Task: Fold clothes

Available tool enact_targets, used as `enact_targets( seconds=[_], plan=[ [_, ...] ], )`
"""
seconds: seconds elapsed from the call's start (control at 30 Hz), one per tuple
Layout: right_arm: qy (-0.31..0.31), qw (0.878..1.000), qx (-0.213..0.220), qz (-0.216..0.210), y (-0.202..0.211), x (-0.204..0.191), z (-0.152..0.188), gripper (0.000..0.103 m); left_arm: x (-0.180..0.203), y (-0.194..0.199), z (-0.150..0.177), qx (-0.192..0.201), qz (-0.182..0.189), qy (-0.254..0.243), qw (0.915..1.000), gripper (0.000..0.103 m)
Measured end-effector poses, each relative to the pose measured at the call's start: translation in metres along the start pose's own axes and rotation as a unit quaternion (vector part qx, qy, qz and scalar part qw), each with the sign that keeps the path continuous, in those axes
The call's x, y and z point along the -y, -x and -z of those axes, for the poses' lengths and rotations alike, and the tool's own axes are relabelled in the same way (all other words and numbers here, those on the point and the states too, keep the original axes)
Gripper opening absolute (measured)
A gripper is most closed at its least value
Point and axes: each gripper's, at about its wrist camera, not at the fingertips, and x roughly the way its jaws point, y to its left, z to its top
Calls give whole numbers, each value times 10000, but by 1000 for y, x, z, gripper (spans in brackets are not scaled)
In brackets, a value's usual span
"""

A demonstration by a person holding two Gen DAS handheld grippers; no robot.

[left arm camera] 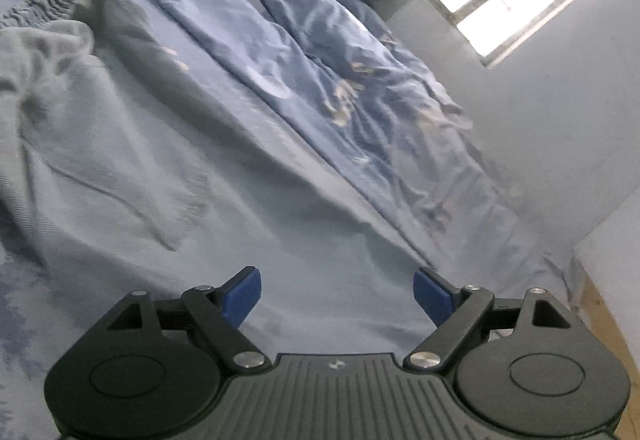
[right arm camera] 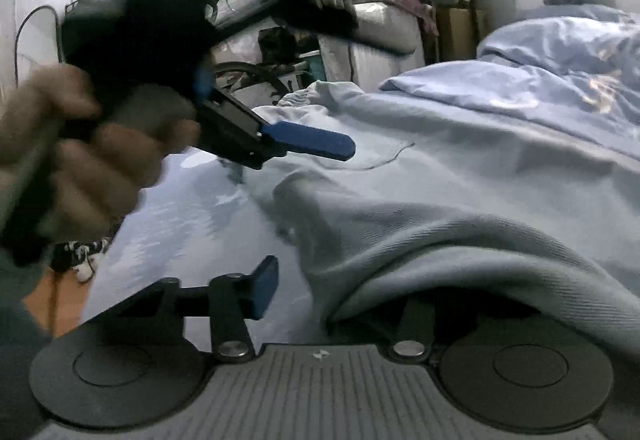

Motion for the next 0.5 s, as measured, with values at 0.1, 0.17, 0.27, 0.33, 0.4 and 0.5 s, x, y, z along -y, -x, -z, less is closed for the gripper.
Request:
enact_targets(
  seconds=[0.1, 0.17, 0.27, 0.33, 0.4, 0.5],
  plan=[
    [-196, 9994, 97, 255, 17, -13, -3, 42, -4, 2, 0, -4, -36, -41, 10000, 85],
    [-219, 9989, 141, 389, 27, -22, -7, 42, -8, 2, 0, -19, -11, 3, 10000, 85],
    [-237, 9982, -93, 550, 19, -27, 3, 28, -12, -2, 0, -56, -34, 53, 10000, 85],
    [-258, 9972, -272, 654, 13, -30, 10, 13, -13, -4, 0, -42, -70, 40, 10000, 85],
    [-313, 9957, -383, 785, 11, -34, 15, 9, -13, -3, 1, 6, -78, 9, 10000, 85],
    [-493, 9924, -309, 1086, 25, -43, 10, 6, -13, 2, 1, 93, -18, -19, 10000, 85]
  ],
)
